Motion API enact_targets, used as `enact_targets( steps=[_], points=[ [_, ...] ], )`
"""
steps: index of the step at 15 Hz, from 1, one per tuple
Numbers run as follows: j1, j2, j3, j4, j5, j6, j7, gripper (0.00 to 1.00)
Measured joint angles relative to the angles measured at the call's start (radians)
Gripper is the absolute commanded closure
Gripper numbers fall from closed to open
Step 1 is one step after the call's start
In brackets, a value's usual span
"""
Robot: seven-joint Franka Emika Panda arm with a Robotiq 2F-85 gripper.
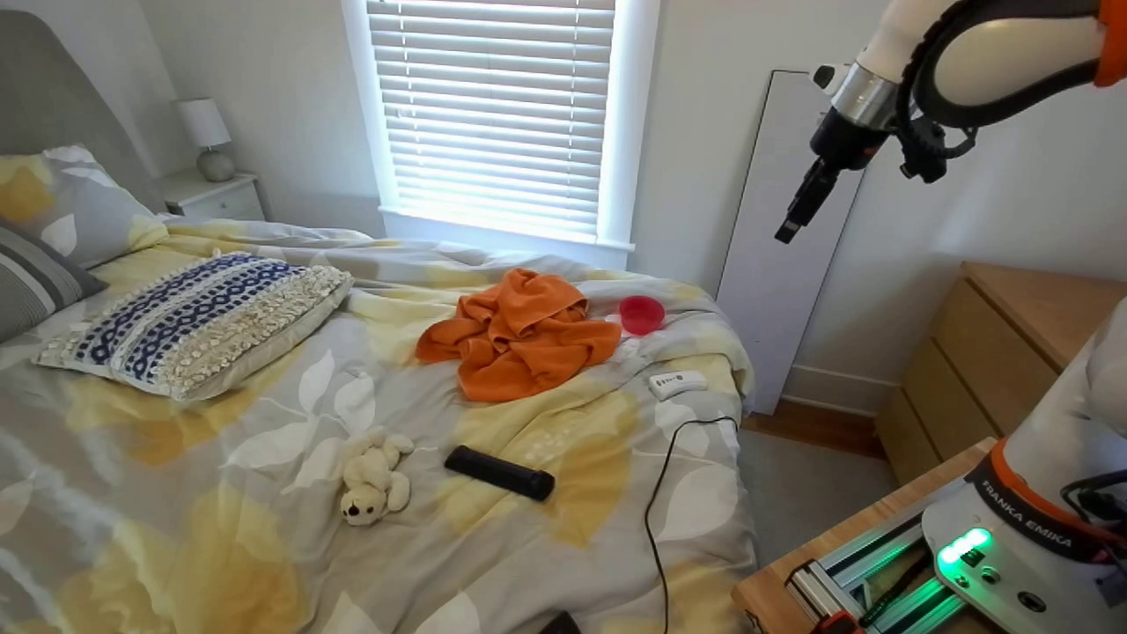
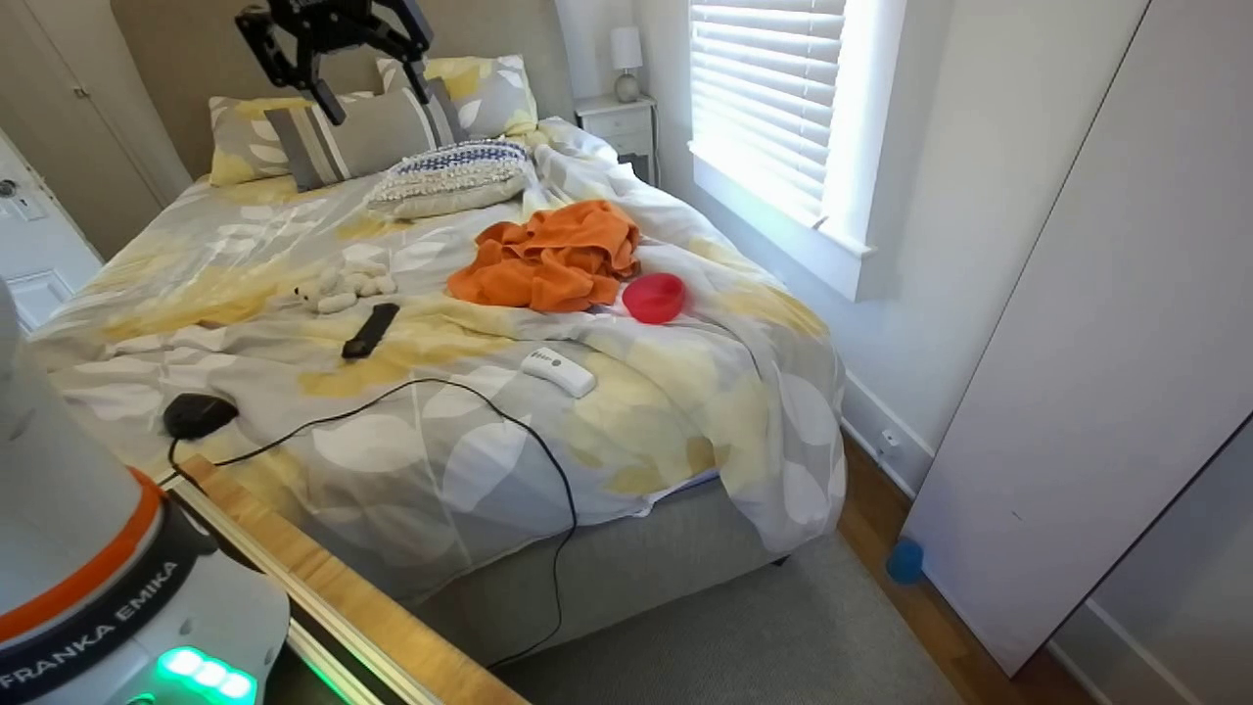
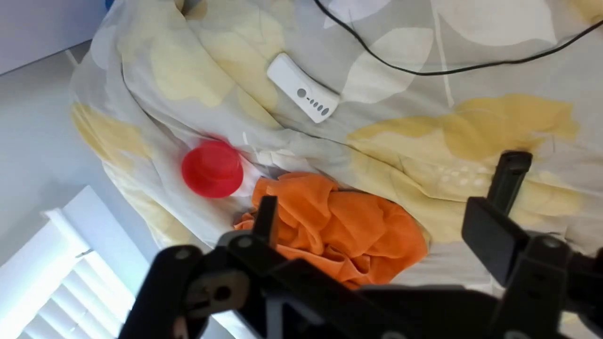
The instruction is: Press the top button on the white remote
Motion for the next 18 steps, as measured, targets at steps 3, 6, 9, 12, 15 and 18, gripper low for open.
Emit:
enact_targets(
  steps=[3, 6, 9, 12, 15, 18],
  points=[
    [0.007, 0.103, 0.030, -0.001, -0.033, 0.112, -0.001, 0.00],
    [0.005, 0.228, 0.046, -0.003, -0.054, 0.231, 0.004, 0.00],
    [-0.004, 0.357, 0.065, -0.001, -0.074, 0.342, 0.034, 0.00],
    [-0.040, 0.490, 0.103, 0.003, -0.131, 0.461, 0.112, 0.00],
    [-0.064, 0.613, 0.119, 0.026, -0.162, 0.552, 0.155, 0.00],
    [-0.074, 0.684, 0.121, 0.060, -0.173, 0.574, 0.160, 0.00]
  ],
)
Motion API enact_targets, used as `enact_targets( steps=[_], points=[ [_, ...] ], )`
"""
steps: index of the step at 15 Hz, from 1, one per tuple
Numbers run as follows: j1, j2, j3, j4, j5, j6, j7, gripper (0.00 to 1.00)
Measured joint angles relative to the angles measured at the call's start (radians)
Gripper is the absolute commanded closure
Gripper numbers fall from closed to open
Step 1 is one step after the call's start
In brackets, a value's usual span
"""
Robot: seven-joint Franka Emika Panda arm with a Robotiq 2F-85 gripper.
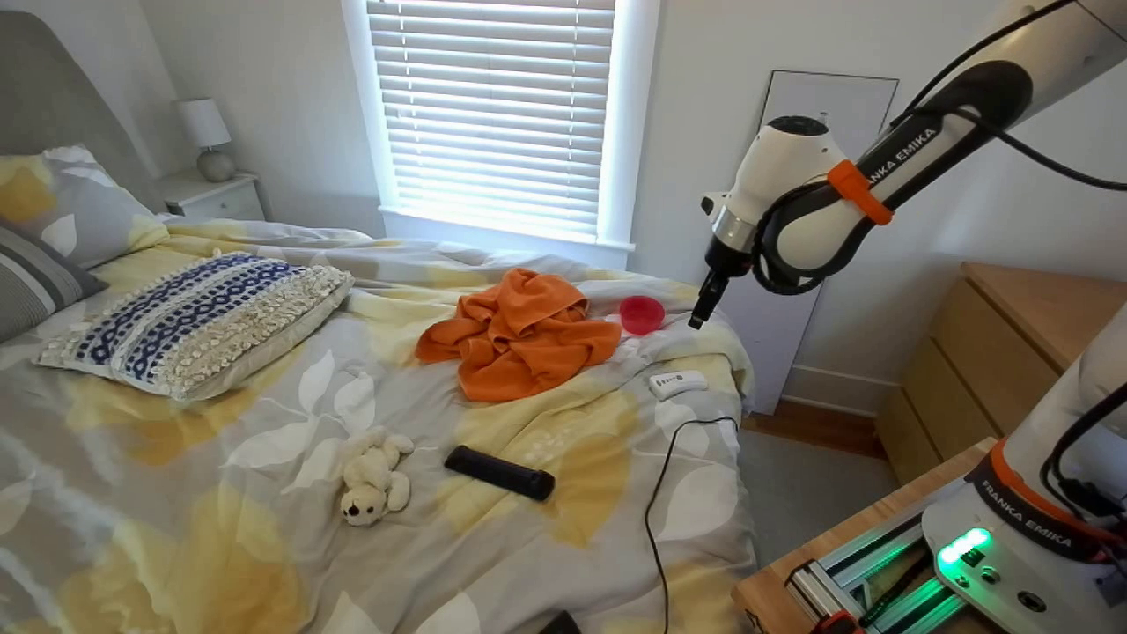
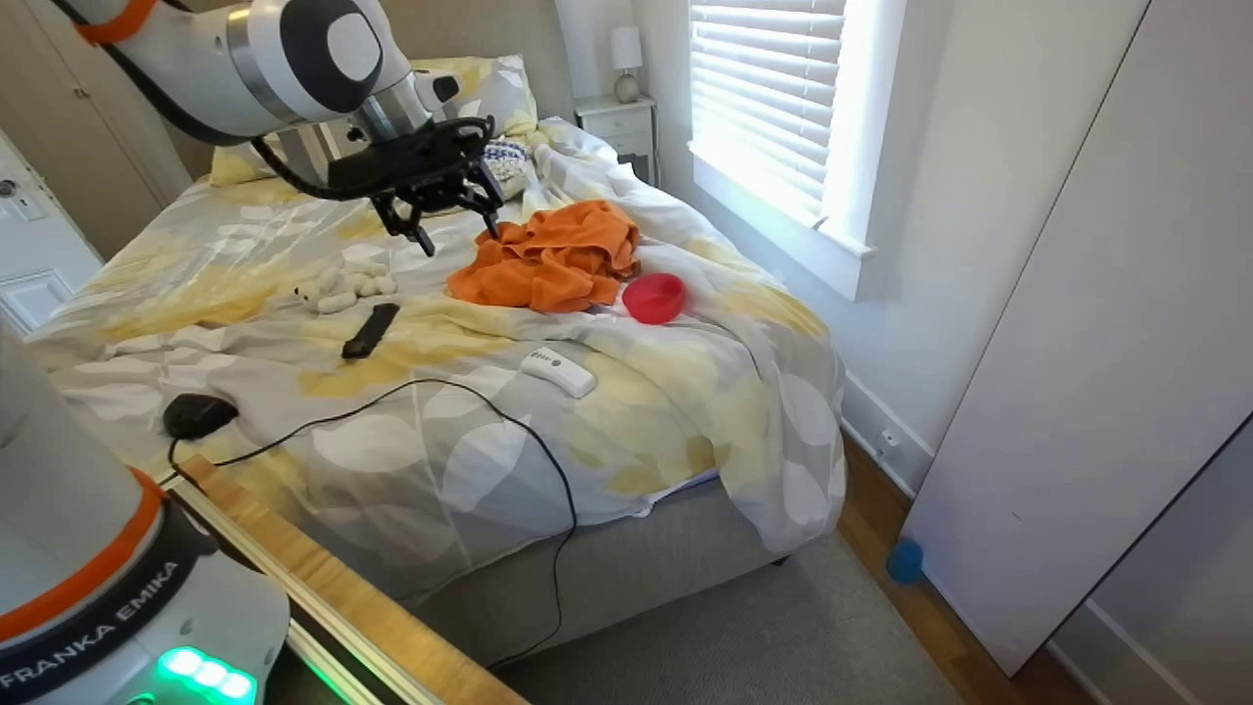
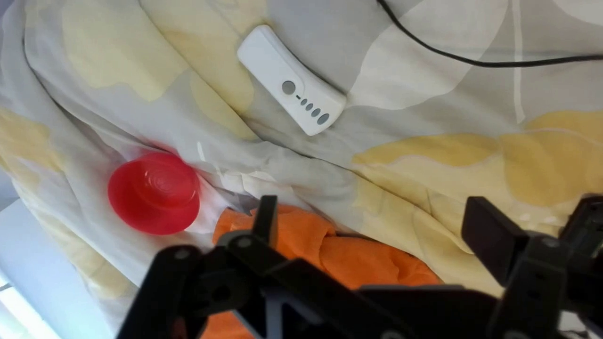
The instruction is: Press the top button on the white remote
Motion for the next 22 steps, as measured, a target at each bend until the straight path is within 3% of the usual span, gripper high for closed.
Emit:
enact_targets(
  steps=[9, 10, 11, 14, 22],
  points=[
    [0.001, 0.052, 0.001, 0.029, 0.000, 0.035, -0.047, 0.00],
    [0.001, 0.082, 0.001, 0.038, 0.001, 0.065, -0.060, 0.05],
    [0.000, 0.119, -0.002, 0.049, -0.010, 0.099, -0.065, 0.26],
    [-0.014, 0.236, -0.015, 0.086, -0.017, 0.202, -0.081, 0.37],
    [-0.084, 0.497, 0.008, 0.198, -0.017, 0.323, -0.112, 1.00]
  ],
)
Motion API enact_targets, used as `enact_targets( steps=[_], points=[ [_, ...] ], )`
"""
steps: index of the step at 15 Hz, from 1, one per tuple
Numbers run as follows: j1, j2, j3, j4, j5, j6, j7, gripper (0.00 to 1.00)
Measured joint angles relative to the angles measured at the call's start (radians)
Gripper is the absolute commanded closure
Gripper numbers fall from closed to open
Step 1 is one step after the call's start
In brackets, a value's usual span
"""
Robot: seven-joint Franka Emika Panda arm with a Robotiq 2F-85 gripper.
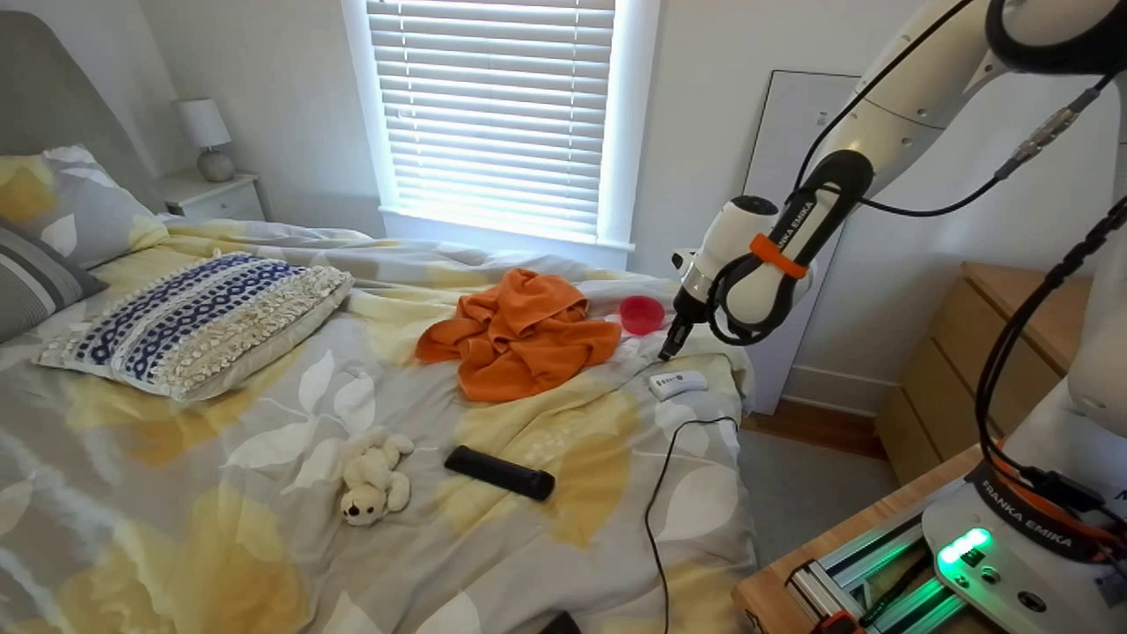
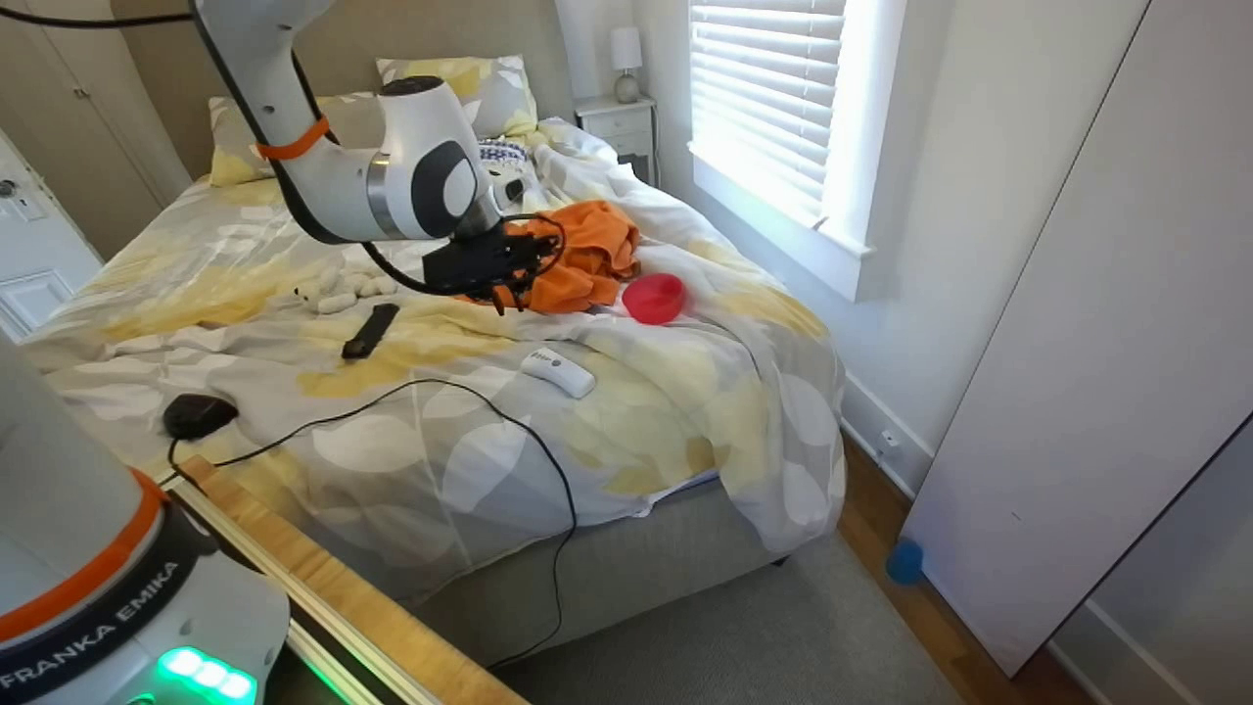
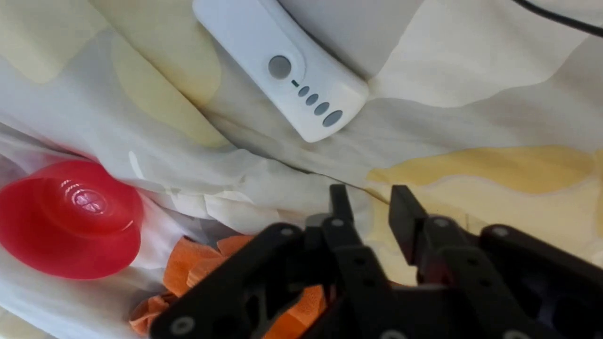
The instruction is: Press the top button on the white remote
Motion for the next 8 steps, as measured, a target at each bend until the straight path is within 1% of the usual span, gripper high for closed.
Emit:
enact_targets(
  steps=[8],
  points=[
    [-0.026, 0.140, -0.003, 0.095, 0.000, 0.003, 0.000, 1.00]
  ],
)
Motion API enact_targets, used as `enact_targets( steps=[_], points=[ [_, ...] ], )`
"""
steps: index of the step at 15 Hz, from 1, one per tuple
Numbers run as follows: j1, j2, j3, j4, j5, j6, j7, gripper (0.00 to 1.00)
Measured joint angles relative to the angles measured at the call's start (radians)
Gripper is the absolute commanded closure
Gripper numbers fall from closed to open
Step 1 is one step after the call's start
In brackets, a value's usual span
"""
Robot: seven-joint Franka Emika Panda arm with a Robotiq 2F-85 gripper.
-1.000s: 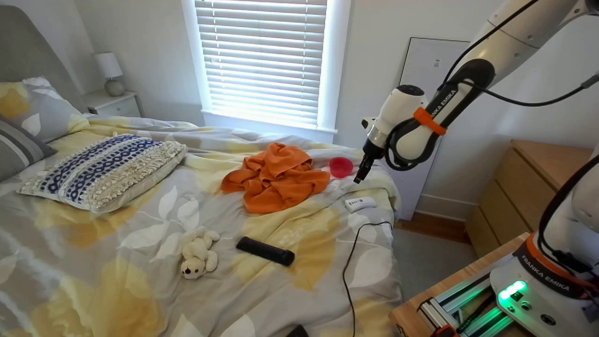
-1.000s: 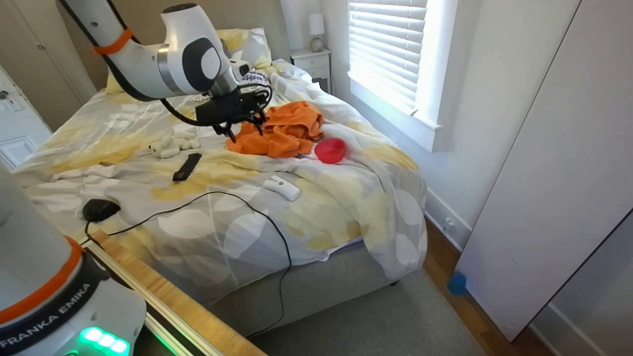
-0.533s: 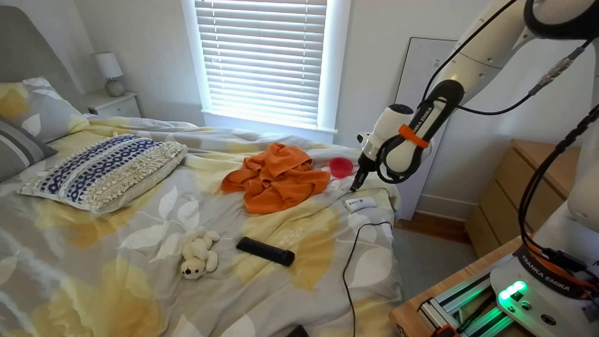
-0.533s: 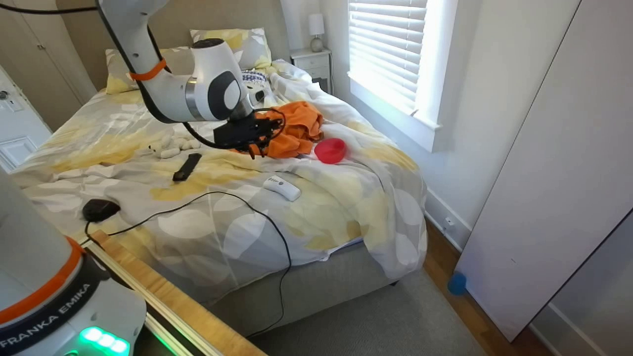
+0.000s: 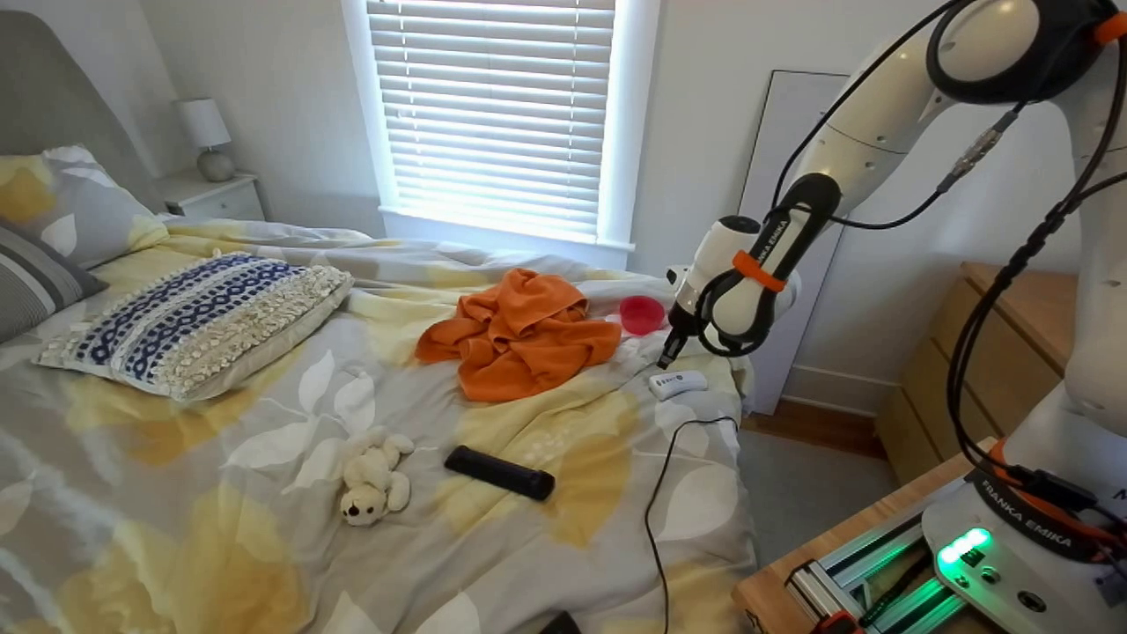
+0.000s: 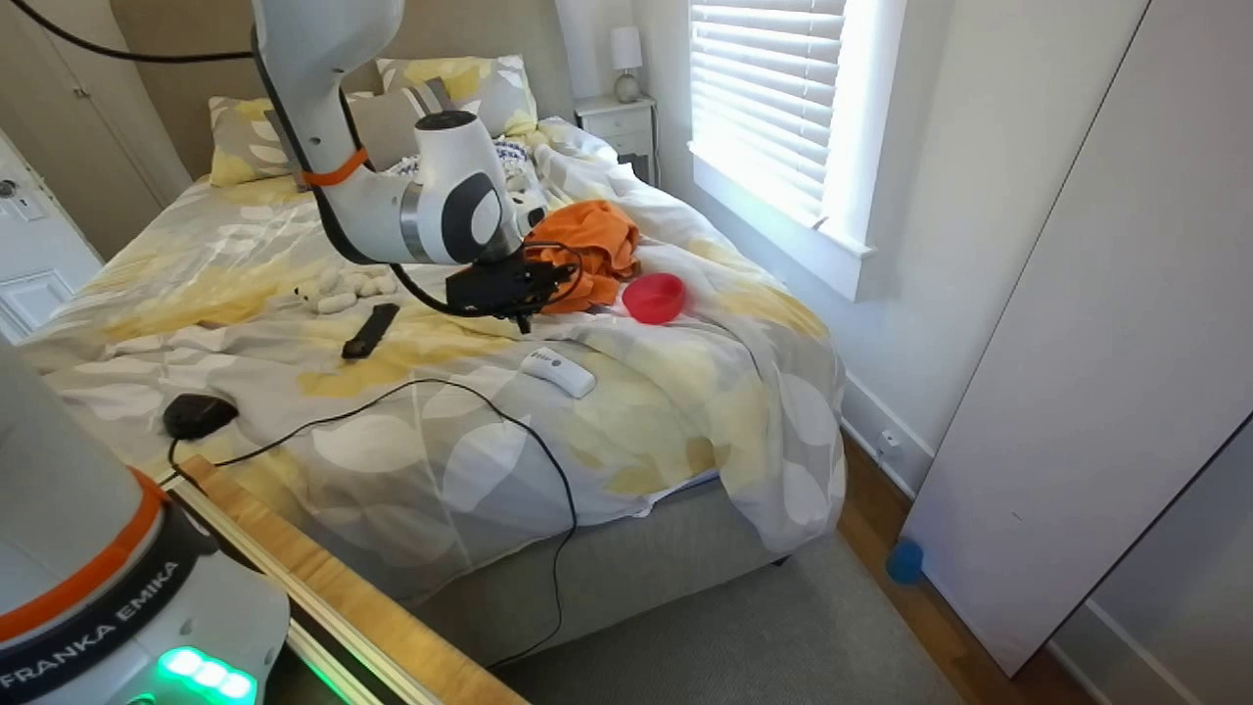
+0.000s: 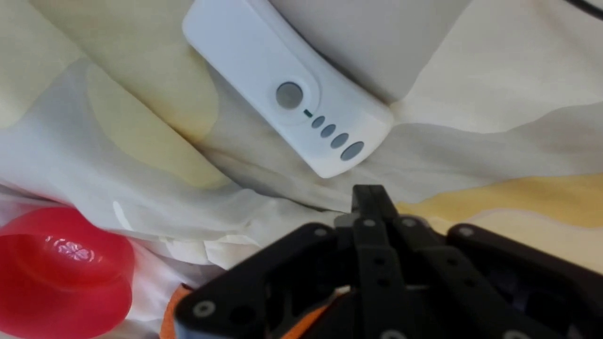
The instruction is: Press the top button on the white remote
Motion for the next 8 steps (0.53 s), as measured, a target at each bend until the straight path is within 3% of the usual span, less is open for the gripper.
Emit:
enact_targets(
  steps=[8],
  points=[
    [-0.004, 0.096, -0.001, 0.061, 0.000, 0.000, 0.000, 1.00]
  ],
)
